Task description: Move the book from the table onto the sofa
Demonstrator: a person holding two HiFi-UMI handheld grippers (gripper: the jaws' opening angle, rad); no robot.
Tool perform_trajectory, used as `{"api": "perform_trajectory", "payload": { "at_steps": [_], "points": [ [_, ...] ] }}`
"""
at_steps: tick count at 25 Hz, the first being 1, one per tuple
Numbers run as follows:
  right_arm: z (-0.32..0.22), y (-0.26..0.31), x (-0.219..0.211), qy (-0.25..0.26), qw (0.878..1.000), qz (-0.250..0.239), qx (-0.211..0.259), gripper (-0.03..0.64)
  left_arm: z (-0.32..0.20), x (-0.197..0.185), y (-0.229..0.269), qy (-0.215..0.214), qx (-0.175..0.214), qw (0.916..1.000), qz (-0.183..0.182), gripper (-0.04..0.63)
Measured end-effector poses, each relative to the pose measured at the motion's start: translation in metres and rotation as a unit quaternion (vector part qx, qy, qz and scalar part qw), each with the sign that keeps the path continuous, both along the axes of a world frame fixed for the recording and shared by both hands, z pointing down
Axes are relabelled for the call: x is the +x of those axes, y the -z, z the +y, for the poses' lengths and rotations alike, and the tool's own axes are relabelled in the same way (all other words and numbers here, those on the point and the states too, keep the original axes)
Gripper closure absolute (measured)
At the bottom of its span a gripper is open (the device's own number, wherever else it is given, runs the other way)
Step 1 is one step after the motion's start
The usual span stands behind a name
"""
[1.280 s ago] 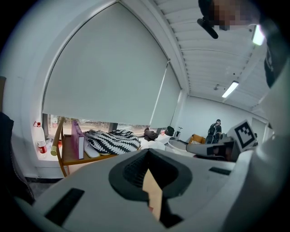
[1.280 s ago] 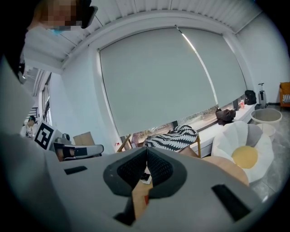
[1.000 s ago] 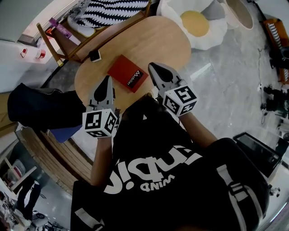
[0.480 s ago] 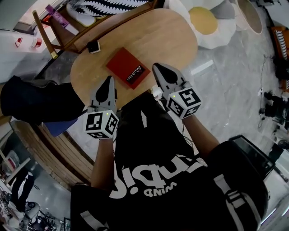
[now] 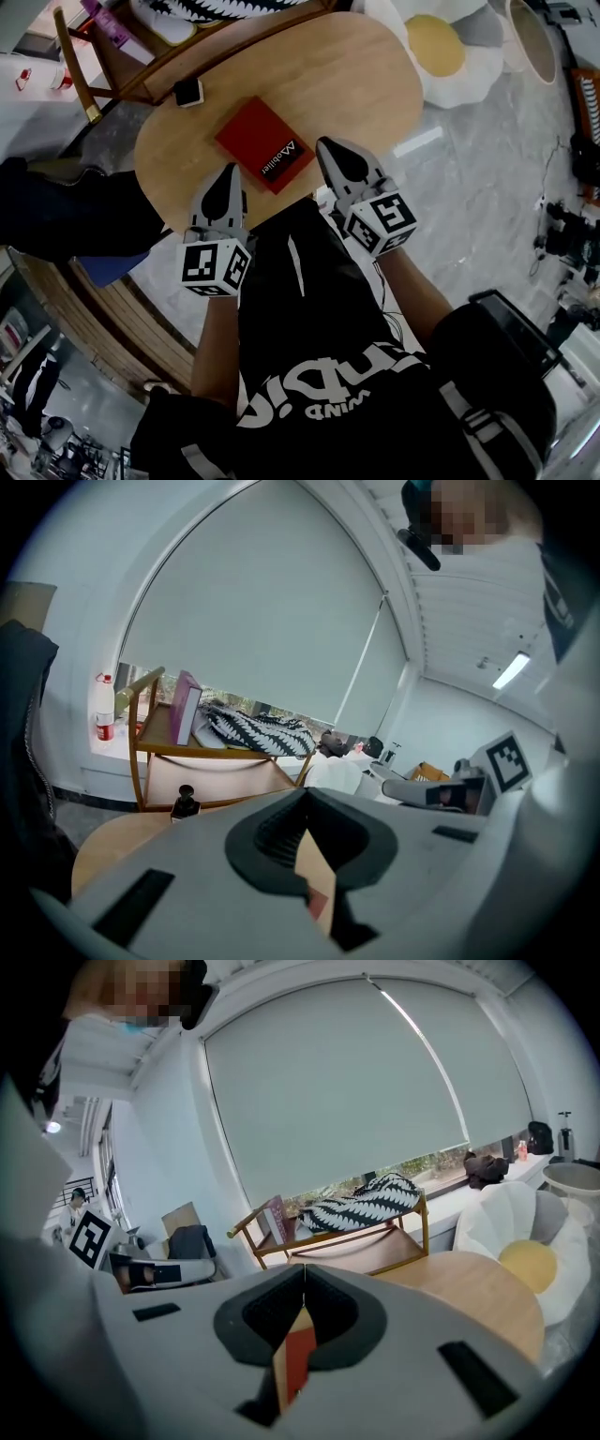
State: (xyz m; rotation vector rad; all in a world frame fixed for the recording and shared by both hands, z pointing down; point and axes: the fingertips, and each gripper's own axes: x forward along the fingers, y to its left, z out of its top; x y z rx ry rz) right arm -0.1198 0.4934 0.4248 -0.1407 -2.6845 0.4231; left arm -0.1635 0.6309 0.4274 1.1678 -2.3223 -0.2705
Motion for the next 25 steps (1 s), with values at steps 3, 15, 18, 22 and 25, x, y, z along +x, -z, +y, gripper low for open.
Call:
{"api": "perform_trajectory", "payload": {
  "at_steps": [3,15,18,22,25],
  "points": [
    [-0.001,-0.021,-0.002,0.010,1.000,0.008,0.001,0.615,-0.002,-0.001,-0.018,0.008,-0.005,1.0000,0.000,0.586],
    [-0.003,-0.089,-0.013,0.023,0.999,0.026,-0.004,0.615,-0.008,-0.014,-0.090,0.023,-0.023,0.9993,-0.017,0.586],
    [-0.001,-0.101,-0.015,0.026,0.999,0.026,-0.009,0.615,-0.012,-0.013,-0.105,0.026,-0.025,0.9992,-0.016,0.586],
    [0.002,-0.108,-0.015,0.036,0.999,0.022,-0.002,0.615,-0.013,-0.009,-0.112,0.029,-0.029,0.9991,-0.014,0.586],
    [0.003,-0.112,-0.015,0.035,0.999,0.021,0.000,0.615,-0.011,-0.006,-0.112,0.032,-0.030,0.9989,-0.015,0.586]
  ]
}}
